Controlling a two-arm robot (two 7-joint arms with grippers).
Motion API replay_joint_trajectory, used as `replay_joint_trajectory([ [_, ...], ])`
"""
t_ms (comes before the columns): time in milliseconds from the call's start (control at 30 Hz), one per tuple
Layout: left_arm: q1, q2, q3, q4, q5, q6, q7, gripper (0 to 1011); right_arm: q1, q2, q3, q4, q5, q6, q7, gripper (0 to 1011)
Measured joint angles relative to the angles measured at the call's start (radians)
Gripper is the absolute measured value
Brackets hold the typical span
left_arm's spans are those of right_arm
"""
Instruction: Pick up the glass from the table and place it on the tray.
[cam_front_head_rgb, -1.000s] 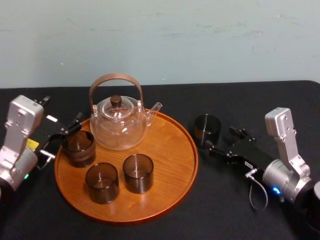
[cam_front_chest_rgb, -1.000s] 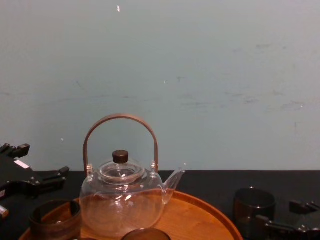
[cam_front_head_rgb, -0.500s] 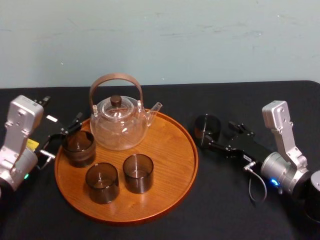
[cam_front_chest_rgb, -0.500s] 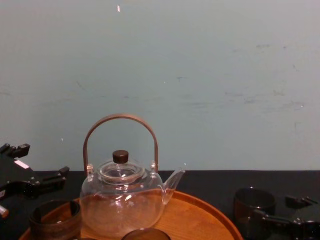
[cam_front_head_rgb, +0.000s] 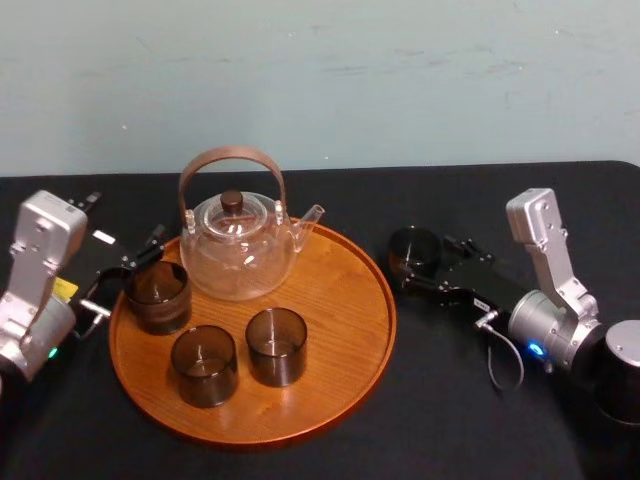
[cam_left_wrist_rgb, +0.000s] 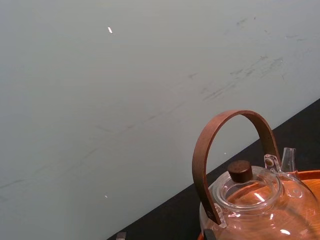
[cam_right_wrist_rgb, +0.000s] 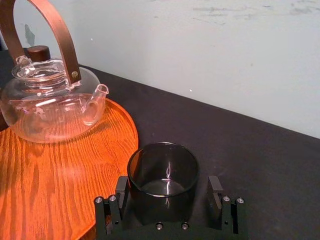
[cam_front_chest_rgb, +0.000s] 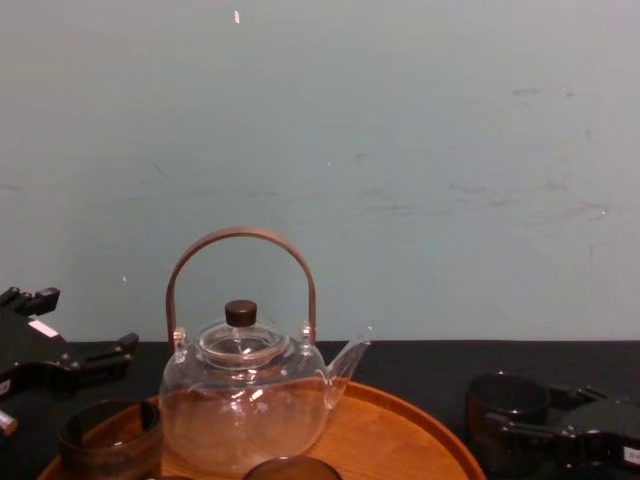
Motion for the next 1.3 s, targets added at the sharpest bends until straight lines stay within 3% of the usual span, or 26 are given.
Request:
replay_joint_trajectory([
  [833, 0.0, 0.0, 0.0, 0.0, 0.0, 0.0, 0.0, 1001, 0.117, -0.044, -0.049, 0.147, -0.021, -0.015, 0.034, 1002],
  [1300, 0.0, 0.0, 0.0, 0.0, 0.0, 0.0, 0.0, 1001, 0.121, -0.045, -0.05, 0.15, -0.022, -0.014, 0.034, 1002],
])
